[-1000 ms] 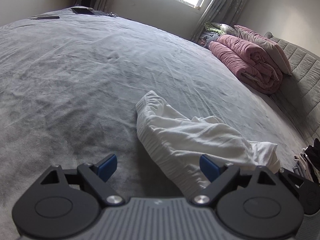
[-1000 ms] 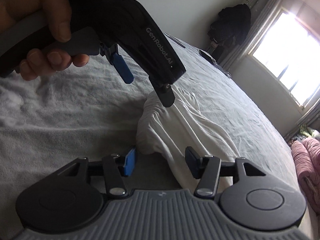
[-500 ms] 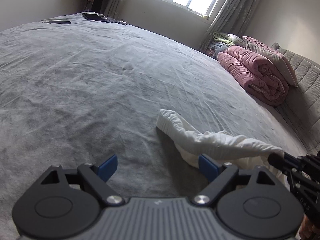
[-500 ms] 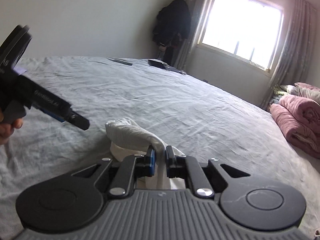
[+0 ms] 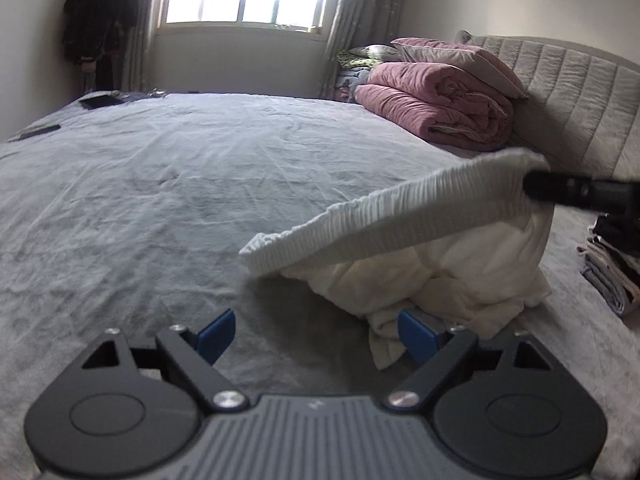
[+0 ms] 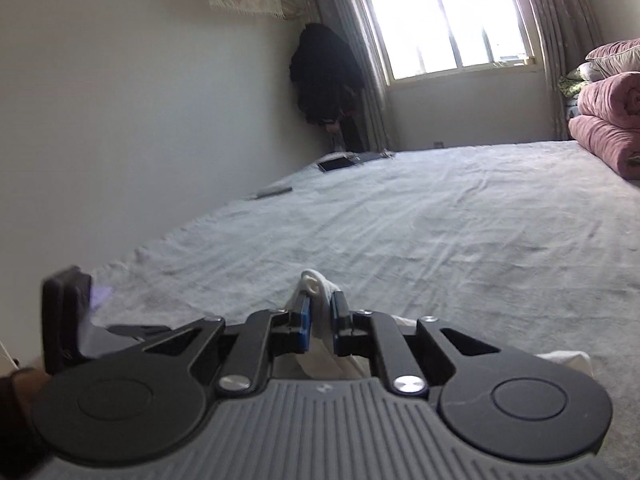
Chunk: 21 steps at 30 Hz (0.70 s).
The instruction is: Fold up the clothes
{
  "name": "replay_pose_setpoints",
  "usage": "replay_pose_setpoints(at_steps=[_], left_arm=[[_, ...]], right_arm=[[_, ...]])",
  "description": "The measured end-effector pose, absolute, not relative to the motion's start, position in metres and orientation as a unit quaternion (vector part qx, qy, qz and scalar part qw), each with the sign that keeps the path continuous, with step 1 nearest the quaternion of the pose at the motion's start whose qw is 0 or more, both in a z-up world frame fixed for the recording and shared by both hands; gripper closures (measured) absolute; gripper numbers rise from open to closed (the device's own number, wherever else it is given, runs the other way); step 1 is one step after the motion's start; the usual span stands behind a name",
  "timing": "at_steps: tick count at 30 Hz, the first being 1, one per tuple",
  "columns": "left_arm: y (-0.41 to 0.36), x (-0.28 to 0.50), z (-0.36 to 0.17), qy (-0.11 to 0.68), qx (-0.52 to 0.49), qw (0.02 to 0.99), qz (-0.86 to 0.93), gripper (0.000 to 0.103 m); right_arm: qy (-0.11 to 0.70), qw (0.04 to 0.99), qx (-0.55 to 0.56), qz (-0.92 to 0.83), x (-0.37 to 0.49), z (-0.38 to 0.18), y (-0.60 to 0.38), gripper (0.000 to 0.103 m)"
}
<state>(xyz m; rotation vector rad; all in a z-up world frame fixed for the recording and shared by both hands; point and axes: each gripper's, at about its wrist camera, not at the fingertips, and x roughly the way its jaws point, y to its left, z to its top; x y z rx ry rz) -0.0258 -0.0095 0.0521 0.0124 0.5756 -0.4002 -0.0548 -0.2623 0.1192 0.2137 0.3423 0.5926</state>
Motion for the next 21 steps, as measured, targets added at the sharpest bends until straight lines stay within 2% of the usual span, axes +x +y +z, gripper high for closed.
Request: replay_pose_setpoints(at_steps=[5,14,16,19,20,21], left_arm=[[-0.026,-0.035,0.058,0.229,0.071,0.949,-0.204,0.014],[-0.042,-0.057,0.066,0.164,0.120,0.942,-0.268,0.015],[-0.047,-0.058,0.063,0.165,0.135,0.938,-0.275,0.018],[-0.052,-0.058,0.055,0.185,0.151,0.926,-0.292,0.038],[-0.053,-0.057,0.053,0.192,0.153,0.923,-0.295,0.051],[-0.052,-0.055,0.051,0.201,0.154,0.922,-0.294,0.068]], right_arm=[[0.114,0.911,0.156,0.365,-0.071,0.148,-0.272,0.093],[0.104,0.882,0.192,0.418,-0.072,0.159,-0.276,0.093],[0.101,0.878,0.201,0.422,-0.072,0.159,-0.278,0.093],[0.097,0.877,0.212,0.420,-0.071,0.161,-0.281,0.093],[0.096,0.877,0.215,0.418,-0.072,0.160,-0.282,0.093],[0.095,0.878,0.217,0.417,-0.073,0.159,-0.283,0.093]])
